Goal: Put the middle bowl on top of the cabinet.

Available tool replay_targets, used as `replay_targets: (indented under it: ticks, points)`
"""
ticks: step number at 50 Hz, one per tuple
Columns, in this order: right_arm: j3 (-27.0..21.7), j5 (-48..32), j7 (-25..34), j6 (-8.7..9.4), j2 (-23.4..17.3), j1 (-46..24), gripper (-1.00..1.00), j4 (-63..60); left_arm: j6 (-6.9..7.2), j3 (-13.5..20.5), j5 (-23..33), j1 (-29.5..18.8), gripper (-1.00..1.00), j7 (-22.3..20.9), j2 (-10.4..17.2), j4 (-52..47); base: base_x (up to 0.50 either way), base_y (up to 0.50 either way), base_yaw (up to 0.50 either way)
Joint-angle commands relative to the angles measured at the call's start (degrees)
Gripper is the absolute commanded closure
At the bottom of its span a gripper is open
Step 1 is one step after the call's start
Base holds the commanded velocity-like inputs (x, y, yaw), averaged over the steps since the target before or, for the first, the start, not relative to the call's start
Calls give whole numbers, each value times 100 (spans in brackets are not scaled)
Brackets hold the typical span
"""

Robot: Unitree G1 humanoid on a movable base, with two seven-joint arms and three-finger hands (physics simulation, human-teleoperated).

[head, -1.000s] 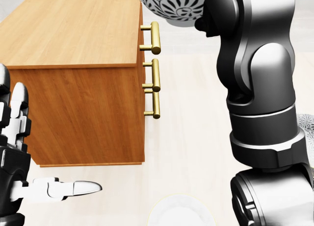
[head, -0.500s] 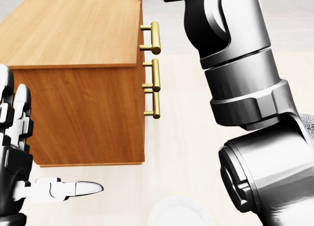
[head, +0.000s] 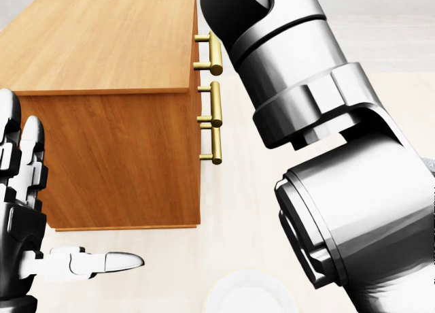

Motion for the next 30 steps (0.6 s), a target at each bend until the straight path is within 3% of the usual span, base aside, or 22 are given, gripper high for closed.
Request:
replay_targets:
  ticks: [1,30]
  points:
    - [121,395,-478,0,213,-261,100,608,0,-6,4,1,-100,-12,1,-22,0,0,0]
    - [249,530,-846,0,579,-160,100,1384,0,5,-25,-2,-100,-41,3,-33,0,0,0]
